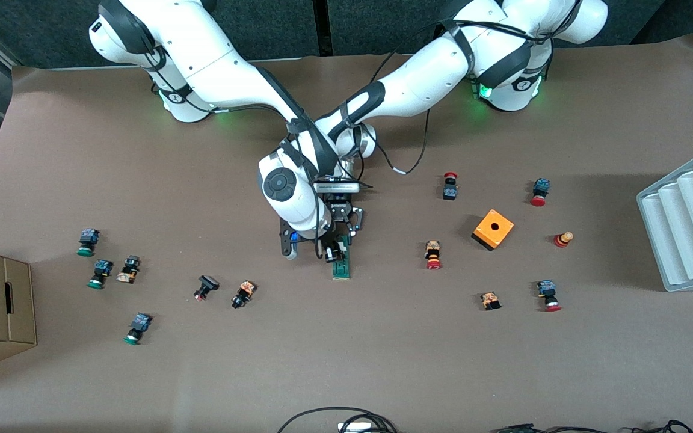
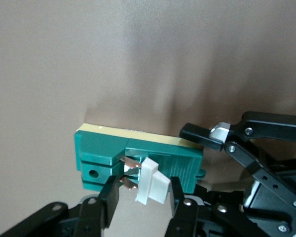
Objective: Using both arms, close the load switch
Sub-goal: 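Push the white handle down into the contacts with the right gripper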
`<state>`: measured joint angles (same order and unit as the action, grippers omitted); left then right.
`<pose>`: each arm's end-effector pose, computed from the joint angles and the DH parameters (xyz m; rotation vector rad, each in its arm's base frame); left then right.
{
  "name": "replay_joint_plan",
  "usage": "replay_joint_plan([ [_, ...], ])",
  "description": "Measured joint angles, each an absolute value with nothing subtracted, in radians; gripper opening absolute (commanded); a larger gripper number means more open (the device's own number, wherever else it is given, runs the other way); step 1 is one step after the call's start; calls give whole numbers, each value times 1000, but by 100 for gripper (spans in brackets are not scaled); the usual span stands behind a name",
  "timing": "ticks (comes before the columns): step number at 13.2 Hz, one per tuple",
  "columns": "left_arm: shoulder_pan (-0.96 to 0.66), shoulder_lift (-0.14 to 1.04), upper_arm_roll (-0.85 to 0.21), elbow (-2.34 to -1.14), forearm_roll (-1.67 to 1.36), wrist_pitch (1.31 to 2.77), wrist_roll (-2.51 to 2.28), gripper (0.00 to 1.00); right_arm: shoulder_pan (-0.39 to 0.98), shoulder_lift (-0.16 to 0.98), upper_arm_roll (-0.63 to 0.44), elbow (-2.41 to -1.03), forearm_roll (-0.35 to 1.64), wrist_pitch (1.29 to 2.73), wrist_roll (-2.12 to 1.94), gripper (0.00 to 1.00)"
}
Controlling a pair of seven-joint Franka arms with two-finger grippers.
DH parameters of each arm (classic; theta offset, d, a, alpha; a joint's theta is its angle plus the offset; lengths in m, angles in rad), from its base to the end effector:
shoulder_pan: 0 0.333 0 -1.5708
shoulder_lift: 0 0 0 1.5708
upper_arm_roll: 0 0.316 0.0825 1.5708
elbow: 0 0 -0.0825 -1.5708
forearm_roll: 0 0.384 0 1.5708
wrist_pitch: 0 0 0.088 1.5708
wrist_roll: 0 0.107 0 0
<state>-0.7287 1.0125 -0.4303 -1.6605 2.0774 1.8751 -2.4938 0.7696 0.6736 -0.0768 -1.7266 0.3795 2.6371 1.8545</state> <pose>0.3459 -0.5586 0.0604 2.5490 -0.0190 1.8150 0.5341 0.4390 0.2180 -2.1384 1.8946 0.1413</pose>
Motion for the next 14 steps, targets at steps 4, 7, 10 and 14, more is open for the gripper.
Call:
replay_joint_plan([
  [4, -729, 1013, -430, -1661, 2077, 1875, -2494, 65, 764, 666, -79, -1715, 391, 2620, 1855, 46],
  [7, -729, 1013, -430, -1661, 2078, 1875, -2494, 65, 758, 663, -80, -1704, 392, 2620, 1855, 40],
  [10, -729, 1013, -430, -1661, 2078, 1875, -2494, 65, 746, 664, -81, -1698, 394, 2620, 1855, 38],
  [14, -729, 1013, -430, -1661, 2078, 1875, -2494, 65, 744, 666, -81, -1692, 394, 2620, 1855, 31],
])
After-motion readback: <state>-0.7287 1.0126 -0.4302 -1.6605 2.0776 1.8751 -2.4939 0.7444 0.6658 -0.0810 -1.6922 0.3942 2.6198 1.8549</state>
